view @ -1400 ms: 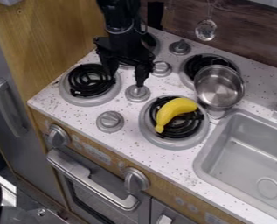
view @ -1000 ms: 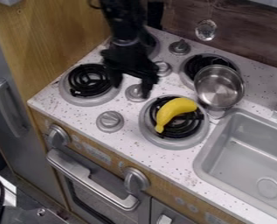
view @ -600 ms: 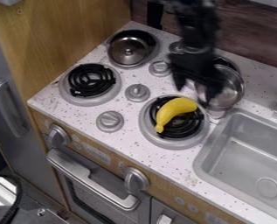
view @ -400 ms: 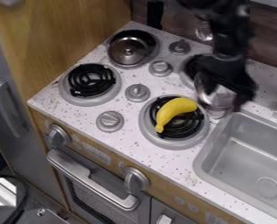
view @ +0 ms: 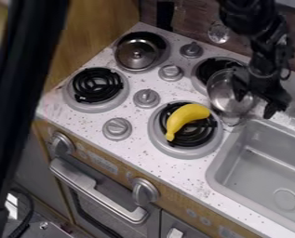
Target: Put the pot in the bottom left of the burner
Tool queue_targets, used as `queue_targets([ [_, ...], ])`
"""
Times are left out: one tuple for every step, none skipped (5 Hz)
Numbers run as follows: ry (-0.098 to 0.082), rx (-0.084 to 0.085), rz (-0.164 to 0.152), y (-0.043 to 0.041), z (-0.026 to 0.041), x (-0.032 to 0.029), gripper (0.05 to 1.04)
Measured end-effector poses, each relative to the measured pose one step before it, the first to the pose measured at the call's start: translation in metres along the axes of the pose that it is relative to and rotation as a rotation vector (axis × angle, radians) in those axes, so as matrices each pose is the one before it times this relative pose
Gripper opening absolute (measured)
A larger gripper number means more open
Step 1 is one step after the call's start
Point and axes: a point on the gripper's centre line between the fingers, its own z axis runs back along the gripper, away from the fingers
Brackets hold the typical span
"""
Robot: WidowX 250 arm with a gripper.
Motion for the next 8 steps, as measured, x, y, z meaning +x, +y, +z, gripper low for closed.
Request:
queue_targets([
  [-0.0422,0.0151,0.0009,0.00370,-0.01587,0.01685,0.999],
  [-0.0268,-0.0033,0.0232,0.00159,-0.01503,0.01384,0.999],
  [0.0088,-0.0137,0.0251,-0.00027,-0.01341,-0.00070,0.999],
  [0.0306,0.0035,0.0186,0.00116,-0.01236,-0.01180,0.947],
  [0.0008,0.0408,0.0180,0.00833,-0.00097,-0.00034,0.671],
  [0.0001,0.0149,0.0213,0.00935,-0.00206,-0.00117,0.364],
  [0.0118,-0.0187,-0.0016,0.00054,-0.00030,-0.00551,0.165],
  [-0.0402,-0.0627,-0.0341,-0.00230,0.02742,0.00716,0.088],
])
